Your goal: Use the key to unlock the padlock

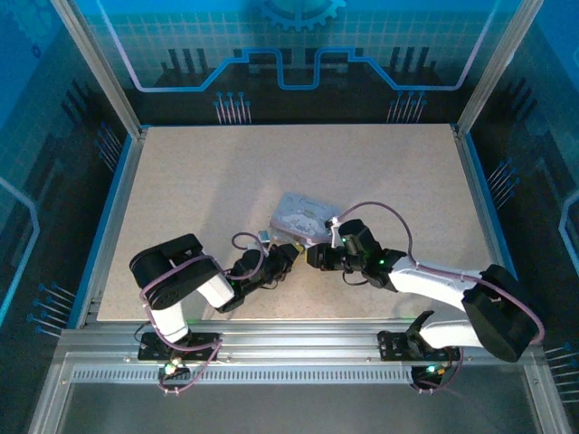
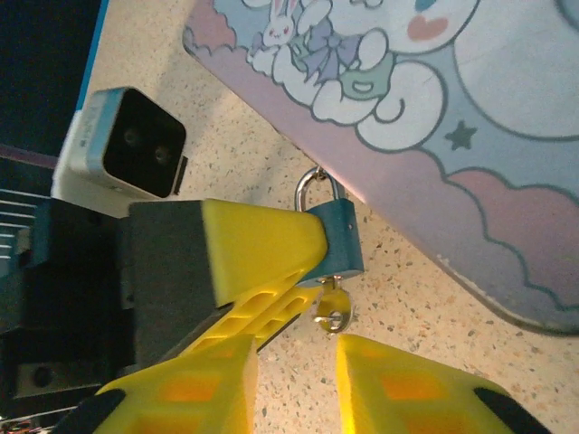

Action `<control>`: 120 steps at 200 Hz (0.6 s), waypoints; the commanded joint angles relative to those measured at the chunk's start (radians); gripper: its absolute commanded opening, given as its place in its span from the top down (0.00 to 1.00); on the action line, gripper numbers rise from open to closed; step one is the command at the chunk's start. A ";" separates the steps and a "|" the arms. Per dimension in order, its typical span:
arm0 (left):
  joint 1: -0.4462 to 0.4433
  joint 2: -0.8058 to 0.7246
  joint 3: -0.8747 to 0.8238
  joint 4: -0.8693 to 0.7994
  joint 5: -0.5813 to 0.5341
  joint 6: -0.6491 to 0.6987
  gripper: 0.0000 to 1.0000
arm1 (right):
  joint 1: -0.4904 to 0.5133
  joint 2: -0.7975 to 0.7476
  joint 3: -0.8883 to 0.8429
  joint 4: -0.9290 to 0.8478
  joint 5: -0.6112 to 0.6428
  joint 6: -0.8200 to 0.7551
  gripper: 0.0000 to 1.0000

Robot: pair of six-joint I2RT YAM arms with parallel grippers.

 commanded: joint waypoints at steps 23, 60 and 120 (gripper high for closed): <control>0.006 -0.074 -0.004 -0.034 -0.032 -0.022 1.00 | 0.003 -0.119 0.006 -0.148 0.058 -0.196 0.58; 0.004 -0.149 0.005 -0.123 -0.025 -0.036 1.00 | 0.007 -0.221 0.041 -0.247 0.118 -0.412 0.44; 0.004 -0.290 0.027 -0.325 -0.015 -0.064 1.00 | 0.026 -0.325 0.048 -0.264 0.147 -0.714 0.27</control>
